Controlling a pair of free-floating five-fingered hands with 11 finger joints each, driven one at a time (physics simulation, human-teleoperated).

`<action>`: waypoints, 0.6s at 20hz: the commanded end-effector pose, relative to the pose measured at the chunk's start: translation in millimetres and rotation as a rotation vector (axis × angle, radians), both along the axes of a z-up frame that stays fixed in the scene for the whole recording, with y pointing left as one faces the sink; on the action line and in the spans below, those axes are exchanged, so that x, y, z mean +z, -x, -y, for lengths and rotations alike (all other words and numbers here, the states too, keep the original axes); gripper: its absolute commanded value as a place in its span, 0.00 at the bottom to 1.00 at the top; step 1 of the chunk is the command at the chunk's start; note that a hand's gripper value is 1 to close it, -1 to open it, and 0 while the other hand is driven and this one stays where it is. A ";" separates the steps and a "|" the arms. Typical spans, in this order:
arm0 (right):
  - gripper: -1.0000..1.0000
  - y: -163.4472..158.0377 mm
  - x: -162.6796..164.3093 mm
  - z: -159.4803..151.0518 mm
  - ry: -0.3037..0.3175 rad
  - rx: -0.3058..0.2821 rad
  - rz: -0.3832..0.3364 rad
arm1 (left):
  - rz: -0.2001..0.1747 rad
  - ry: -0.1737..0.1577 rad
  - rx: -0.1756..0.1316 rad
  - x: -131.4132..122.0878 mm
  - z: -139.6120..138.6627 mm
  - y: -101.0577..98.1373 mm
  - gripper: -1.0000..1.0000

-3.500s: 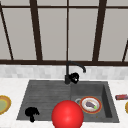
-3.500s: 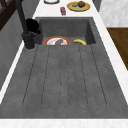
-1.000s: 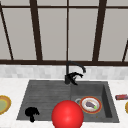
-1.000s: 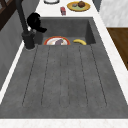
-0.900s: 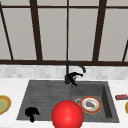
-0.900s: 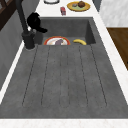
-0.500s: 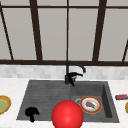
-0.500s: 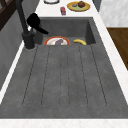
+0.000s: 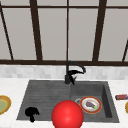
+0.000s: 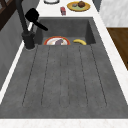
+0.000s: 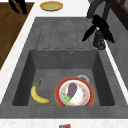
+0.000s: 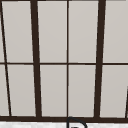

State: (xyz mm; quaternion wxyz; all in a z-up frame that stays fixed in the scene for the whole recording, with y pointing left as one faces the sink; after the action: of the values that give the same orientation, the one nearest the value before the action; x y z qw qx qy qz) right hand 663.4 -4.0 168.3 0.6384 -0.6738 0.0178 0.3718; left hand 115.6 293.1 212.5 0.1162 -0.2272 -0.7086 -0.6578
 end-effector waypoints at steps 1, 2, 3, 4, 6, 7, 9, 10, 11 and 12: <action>0.00 1.6 20.4 16.9 -0.072 0.000 -0.003 | 0.000 0.000 0.000 0.0 0.0 0.0 0.50; 0.00 1.6 24.5 21.8 -0.089 0.001 -0.003 | 0.000 0.000 0.000 0.0 0.0 0.0 0.50; 0.00 2.6 27.3 26.0 -0.106 0.002 -0.001 | 0.000 0.000 0.000 0.0 0.0 0.0 0.50; 0.00 4.8 23.2 32.1 -0.117 0.002 -0.001 | 0.000 0.000 0.000 0.0 0.0 0.0 0.50; 0.00 6.0 16.8 47.1 -0.104 0.005 0.000 | 0.000 0.000 0.000 0.0 0.0 0.0 0.50; 0.00 9.9 16.0 53.8 -0.103 0.006 -0.001 | 0.000 0.000 0.000 0.0 0.0 0.0 0.50; 0.00 13.0 14.0 64.3 -0.109 0.017 -0.001 | 0.000 0.000 0.000 0.0 0.0 0.0 0.50; 0.00 15.5 11.5 68.7 -0.108 0.029 -0.001 | 0.000 0.000 0.000 0.0 0.0 0.0 0.50; 0.00 19.2 8.6 74.5 -0.102 0.033 -0.002 | 0.000 0.000 0.000 0.0 0.0 0.0 0.50; 0.00 22.5 6.0 80.0 -0.101 0.035 -0.007 | 0.000 0.000 0.000 0.0 0.0 0.0 0.50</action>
State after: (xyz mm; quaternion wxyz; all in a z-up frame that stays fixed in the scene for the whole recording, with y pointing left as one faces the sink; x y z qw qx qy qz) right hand 650.0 -69.5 182.9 0.6549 -0.6553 0.0041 0.3765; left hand 115.6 293.1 212.5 0.1162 -0.2272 -0.7086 -0.6578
